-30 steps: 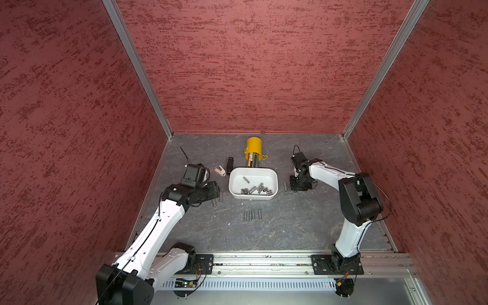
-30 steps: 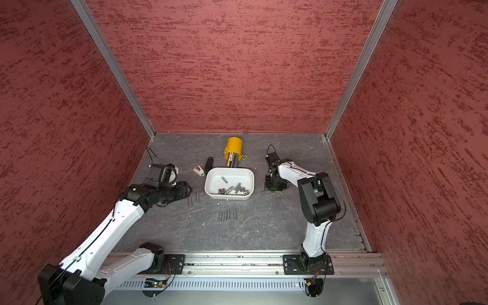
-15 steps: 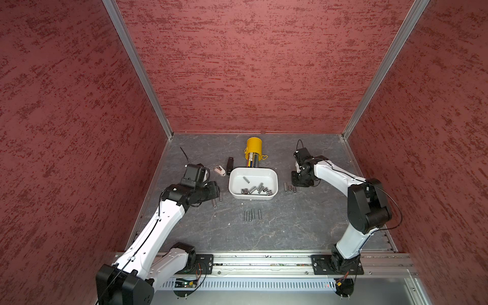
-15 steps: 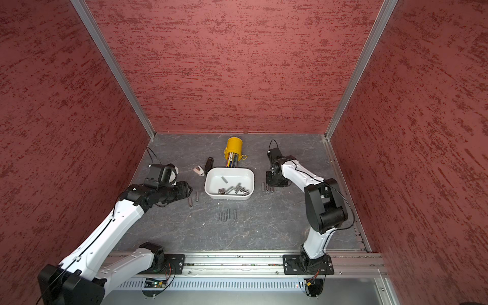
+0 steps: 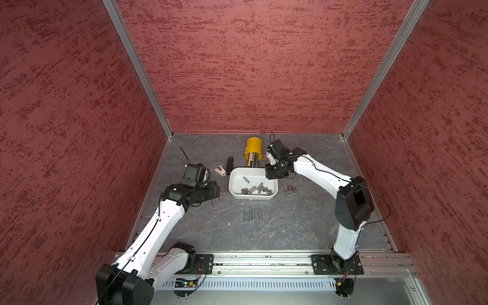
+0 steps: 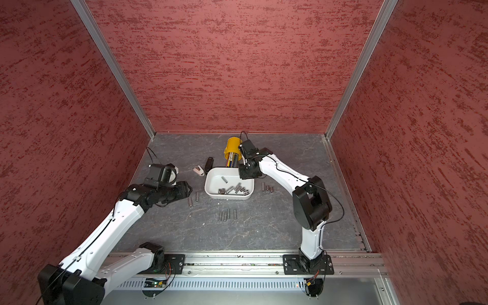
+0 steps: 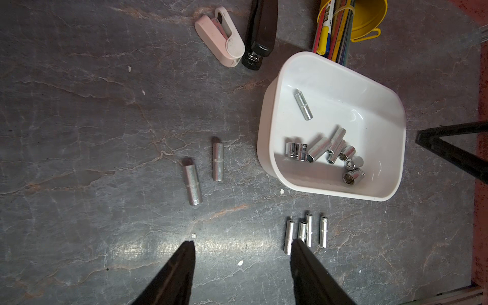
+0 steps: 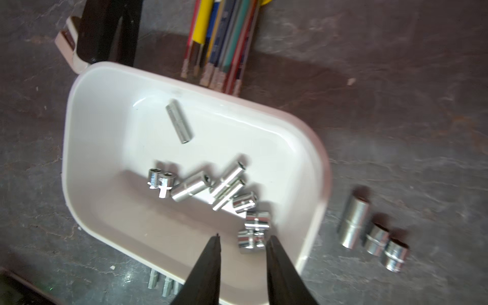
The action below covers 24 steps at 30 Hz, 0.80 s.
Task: Take out the socket from the storage box
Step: Pick up the socket head from the storage box.
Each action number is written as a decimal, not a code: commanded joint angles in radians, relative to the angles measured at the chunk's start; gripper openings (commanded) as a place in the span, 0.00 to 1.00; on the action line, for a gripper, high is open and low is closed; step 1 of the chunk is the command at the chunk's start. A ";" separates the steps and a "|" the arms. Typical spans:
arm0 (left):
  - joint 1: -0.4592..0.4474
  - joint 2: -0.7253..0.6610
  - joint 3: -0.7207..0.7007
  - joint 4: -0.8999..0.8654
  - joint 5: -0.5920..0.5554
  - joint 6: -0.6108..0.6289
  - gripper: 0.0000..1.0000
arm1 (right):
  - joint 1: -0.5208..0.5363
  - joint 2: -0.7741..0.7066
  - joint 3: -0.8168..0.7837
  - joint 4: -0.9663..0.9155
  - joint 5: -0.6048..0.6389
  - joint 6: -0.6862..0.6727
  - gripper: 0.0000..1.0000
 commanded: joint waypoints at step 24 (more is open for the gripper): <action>-0.006 -0.002 -0.004 0.008 -0.013 0.011 0.61 | 0.113 0.509 0.541 -0.121 0.052 -0.079 0.32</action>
